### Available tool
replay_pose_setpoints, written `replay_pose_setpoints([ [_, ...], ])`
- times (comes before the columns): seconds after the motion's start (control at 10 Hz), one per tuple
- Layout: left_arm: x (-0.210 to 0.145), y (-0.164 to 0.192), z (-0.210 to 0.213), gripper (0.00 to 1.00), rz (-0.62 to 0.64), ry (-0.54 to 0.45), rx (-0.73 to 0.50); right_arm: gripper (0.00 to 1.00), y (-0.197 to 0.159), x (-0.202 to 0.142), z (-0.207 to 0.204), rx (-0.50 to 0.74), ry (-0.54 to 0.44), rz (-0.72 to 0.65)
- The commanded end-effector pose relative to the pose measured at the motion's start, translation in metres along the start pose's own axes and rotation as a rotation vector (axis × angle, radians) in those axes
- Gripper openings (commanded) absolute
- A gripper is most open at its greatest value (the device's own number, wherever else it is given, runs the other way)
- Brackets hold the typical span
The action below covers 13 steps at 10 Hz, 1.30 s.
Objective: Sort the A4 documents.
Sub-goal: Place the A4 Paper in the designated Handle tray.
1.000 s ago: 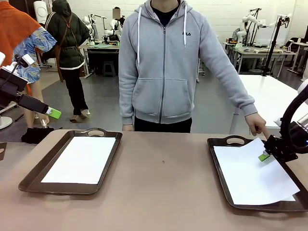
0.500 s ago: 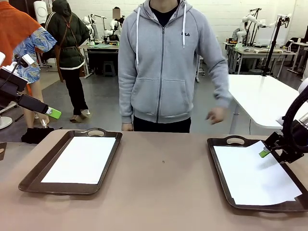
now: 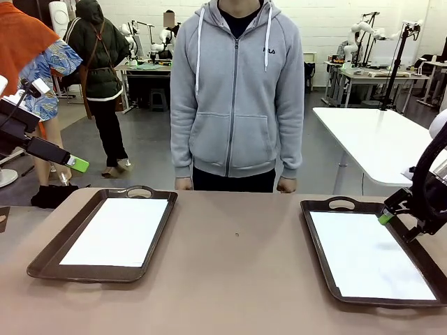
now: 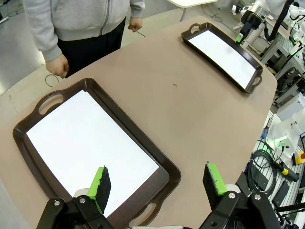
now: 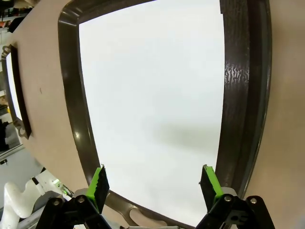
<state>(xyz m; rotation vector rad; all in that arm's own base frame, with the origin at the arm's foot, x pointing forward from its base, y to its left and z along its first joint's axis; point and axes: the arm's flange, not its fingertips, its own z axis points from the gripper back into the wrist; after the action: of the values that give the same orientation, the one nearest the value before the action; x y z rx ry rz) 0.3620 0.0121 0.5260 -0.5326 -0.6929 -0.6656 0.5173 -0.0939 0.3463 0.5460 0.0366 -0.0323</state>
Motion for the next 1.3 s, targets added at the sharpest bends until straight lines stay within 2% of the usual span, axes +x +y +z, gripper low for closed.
replay_pose_setpoints([
  [0.0, 0.0, 0.001, 0.0, 1.0, 0.0, -0.005, -0.006, 1.0, 0.009, -0.006, -0.003, -0.033, -0.013, -0.018],
  [0.2, 0.0, 0.001, 0.0, 1.0, 0.0, -0.005, -0.006, 1.0, 0.021, -0.002, -0.006, -0.058, -0.002, -0.011],
  [0.3, 0.0, 0.001, 0.0, 1.0, 0.0, -0.005, -0.006, 1.0, 0.005, 0.0, 0.002, -0.003, -0.006, 0.006],
  [1.2, 0.0, 0.001, 0.0, 1.0, 0.0, -0.005, -0.006, 1.0, 0.005, 0.0, 0.002, -0.003, -0.006, 0.006],
])
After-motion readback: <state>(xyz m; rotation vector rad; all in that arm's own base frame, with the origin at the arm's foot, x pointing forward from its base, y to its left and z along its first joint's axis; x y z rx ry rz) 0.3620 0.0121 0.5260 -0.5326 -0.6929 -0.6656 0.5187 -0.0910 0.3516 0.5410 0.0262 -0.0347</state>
